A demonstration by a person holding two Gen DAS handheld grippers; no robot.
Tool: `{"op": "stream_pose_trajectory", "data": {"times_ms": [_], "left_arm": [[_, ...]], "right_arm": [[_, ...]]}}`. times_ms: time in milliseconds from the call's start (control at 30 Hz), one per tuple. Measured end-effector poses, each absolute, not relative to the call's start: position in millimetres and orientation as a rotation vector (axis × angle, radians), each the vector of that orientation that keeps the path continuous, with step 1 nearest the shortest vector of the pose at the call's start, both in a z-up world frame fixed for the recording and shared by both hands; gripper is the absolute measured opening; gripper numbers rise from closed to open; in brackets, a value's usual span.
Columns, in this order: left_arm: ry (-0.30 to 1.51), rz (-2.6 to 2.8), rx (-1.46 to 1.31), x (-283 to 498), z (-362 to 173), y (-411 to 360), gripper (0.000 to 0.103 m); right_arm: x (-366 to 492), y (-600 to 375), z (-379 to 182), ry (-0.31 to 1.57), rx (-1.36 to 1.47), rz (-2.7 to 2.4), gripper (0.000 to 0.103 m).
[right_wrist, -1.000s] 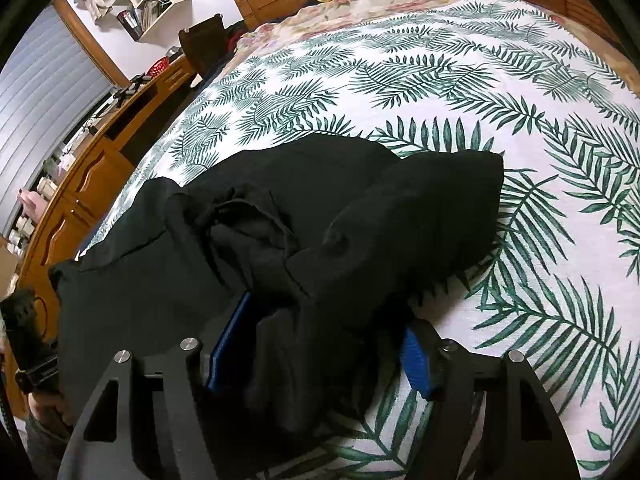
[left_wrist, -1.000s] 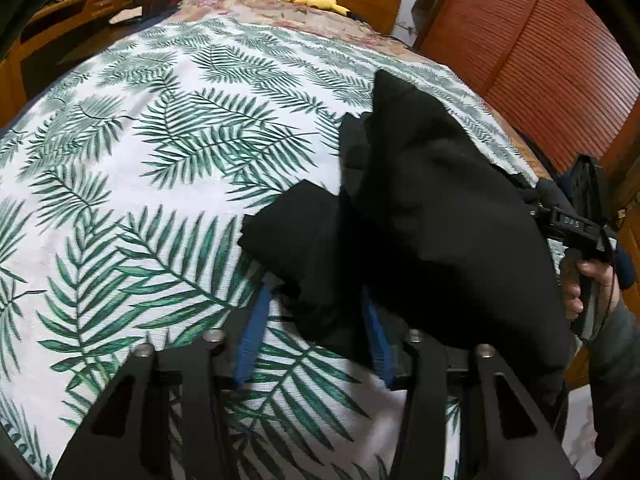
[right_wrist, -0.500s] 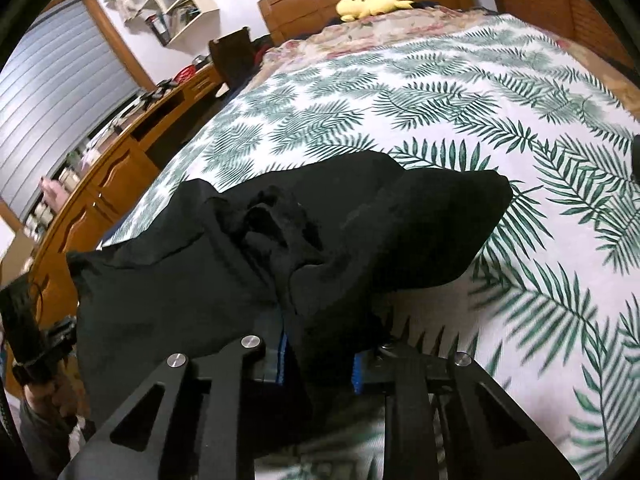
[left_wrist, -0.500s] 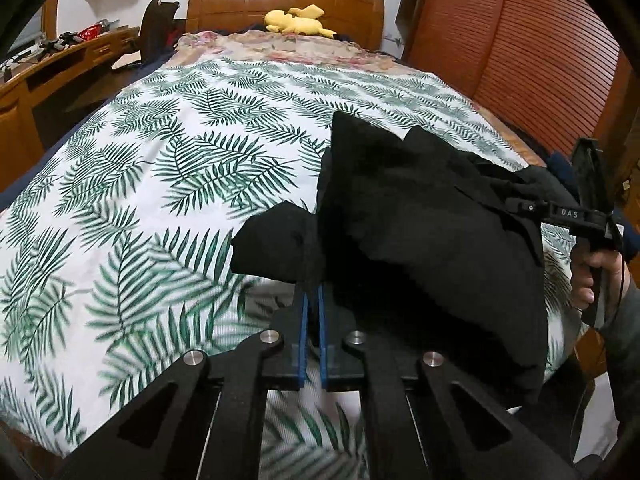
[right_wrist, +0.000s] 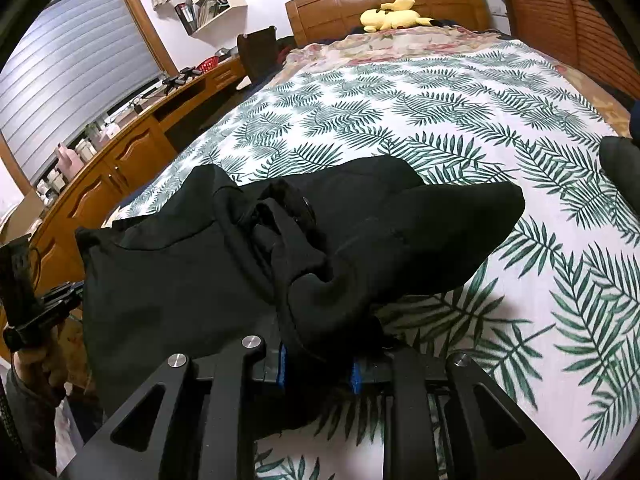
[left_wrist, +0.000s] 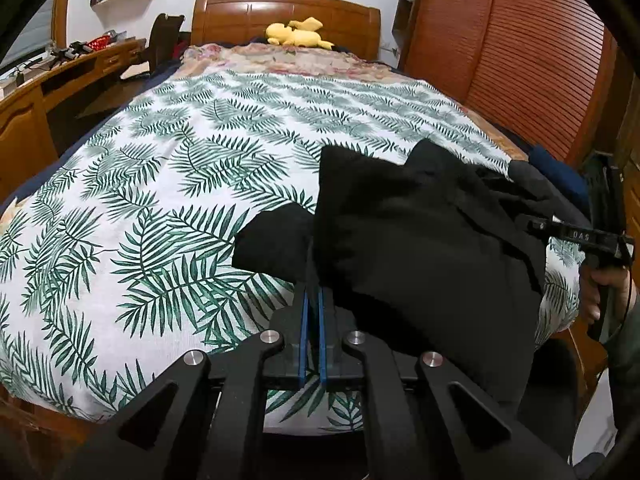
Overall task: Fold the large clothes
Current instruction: 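Lift the coat bundle off the bed with both grippers, then carry the coat bundle with both grippers toward the wooden cabinets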
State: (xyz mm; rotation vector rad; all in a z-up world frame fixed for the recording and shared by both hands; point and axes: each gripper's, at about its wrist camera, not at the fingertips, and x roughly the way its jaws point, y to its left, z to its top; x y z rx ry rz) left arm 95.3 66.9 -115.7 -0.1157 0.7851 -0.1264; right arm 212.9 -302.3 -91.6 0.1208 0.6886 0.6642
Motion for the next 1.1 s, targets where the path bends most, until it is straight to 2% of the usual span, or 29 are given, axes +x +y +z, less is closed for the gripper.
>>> {"op": "stream_pose_trajectory", "data": {"times_ms": [333, 667, 1100], "left_arm": [[0.696, -0.124, -0.108, 83.0, -104.5, 68.1, 0.004], [0.671, -0.092, -0.108, 76.6, -97.1, 102.0, 0.004], [0.608, 0.038, -0.185, 75.0, -93.0, 202.4, 0.004]], "right_arm": [[215.5, -281.5, -78.5, 0.672, 0.083, 0.638, 0.020], [241.3, -218.6, -69.7, 0.675, 0.039, 0.682, 0.019], [293.1, -57.4, -33.8, 0.627, -0.149, 0.839, 0.019]]}}
